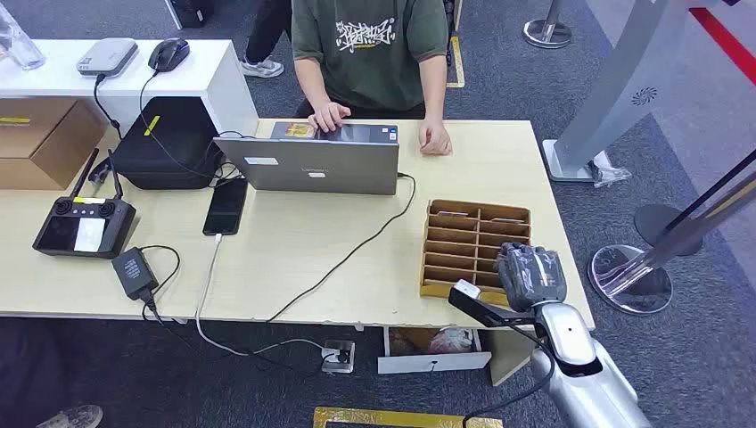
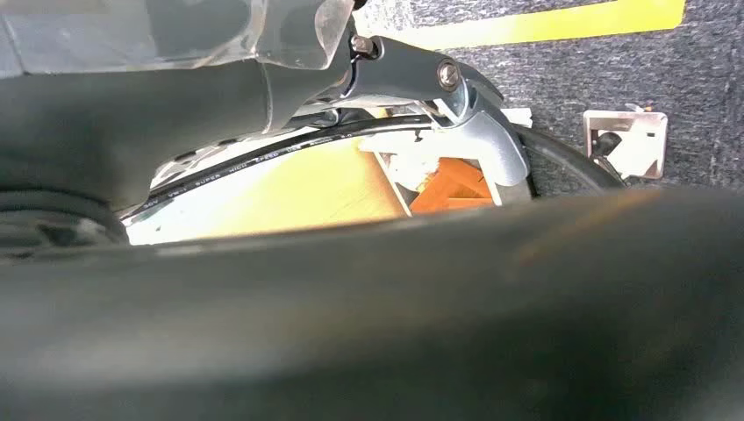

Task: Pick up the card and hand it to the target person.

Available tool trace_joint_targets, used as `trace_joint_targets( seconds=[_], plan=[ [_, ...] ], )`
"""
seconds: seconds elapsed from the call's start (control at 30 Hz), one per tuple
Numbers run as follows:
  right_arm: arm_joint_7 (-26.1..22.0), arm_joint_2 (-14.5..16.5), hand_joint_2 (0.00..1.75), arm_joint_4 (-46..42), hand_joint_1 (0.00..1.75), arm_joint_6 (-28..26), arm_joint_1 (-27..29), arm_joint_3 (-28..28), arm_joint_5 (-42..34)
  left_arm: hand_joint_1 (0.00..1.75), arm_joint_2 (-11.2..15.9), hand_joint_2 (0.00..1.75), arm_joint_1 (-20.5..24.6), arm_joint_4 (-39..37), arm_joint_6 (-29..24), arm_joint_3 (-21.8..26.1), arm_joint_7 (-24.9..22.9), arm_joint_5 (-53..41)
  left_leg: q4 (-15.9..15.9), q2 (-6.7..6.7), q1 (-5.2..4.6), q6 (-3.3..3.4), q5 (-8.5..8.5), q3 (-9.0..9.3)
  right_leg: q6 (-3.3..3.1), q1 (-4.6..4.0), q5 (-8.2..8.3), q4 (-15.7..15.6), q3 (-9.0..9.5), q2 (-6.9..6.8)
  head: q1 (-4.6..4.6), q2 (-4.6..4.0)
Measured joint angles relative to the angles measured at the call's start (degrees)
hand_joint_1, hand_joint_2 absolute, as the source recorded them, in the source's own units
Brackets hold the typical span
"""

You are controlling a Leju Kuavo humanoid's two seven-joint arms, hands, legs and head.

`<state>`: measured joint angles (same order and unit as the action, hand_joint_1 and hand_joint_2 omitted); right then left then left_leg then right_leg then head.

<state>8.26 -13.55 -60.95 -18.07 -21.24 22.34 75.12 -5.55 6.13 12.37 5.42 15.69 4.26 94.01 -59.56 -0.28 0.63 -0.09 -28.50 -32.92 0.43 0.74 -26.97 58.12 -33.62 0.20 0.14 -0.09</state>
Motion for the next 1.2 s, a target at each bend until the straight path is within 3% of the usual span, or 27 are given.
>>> trace_joint_targets(
  seconds=[0.17,0.3,0.63,1.17,1.2],
  plan=[
    [-2.5,-0.6,1.75,0.2,1.75,-9.0,-0.9,0.0,4.0,0.0,0.0,0.0,0.1,0.0,0.0,0.0,0.1,0.0,0.0,0.01,0.0,0.0,0.0,0.0,0.0,0.0,0.01,0.0,0.0,0.02,0.0,0.0],
    [-3.8,-0.8,1.75,0.4,1.75,-11.0,-3.5,0.0,4.9,0.0,0.0,0.0,0.1,0.0,0.0,0.0,0.4,0.0,0.0,0.03,0.0,-0.01,0.02,0.01,-0.01,0.0,0.03,0.0,0.0,0.04,-0.01,0.0],
    [-5.5,-0.8,1.75,0.7,1.75,-11.6,-10.3,0.0,4.8,0.0,0.0,0.0,0.1,0.0,0.0,0.0,0.8,0.0,0.0,0.02,0.0,0.01,0.04,0.01,-0.02,0.0,0.03,0.0,0.0,0.02,-0.01,0.0],
    [-4.8,0.5,1.75,1.4,1.75,-11.5,-16.4,0.0,7.0,0.0,0.0,0.0,0.6,0.0,0.0,0.0,1.0,0.0,0.0,0.0,0.0,0.01,0.04,-0.01,-0.02,0.0,0.04,0.0,0.0,0.01,0.0,0.0],
    [-4.8,0.7,1.75,1.4,1.58,-11.5,-16.8,0.0,7.2,0.0,0.0,0.0,0.7,0.0,0.0,0.0,1.0,0.0,0.0,0.0,0.0,0.01,0.04,-0.01,-0.02,0.0,0.03,0.0,0.0,0.01,-0.01,0.0]
  ],
)
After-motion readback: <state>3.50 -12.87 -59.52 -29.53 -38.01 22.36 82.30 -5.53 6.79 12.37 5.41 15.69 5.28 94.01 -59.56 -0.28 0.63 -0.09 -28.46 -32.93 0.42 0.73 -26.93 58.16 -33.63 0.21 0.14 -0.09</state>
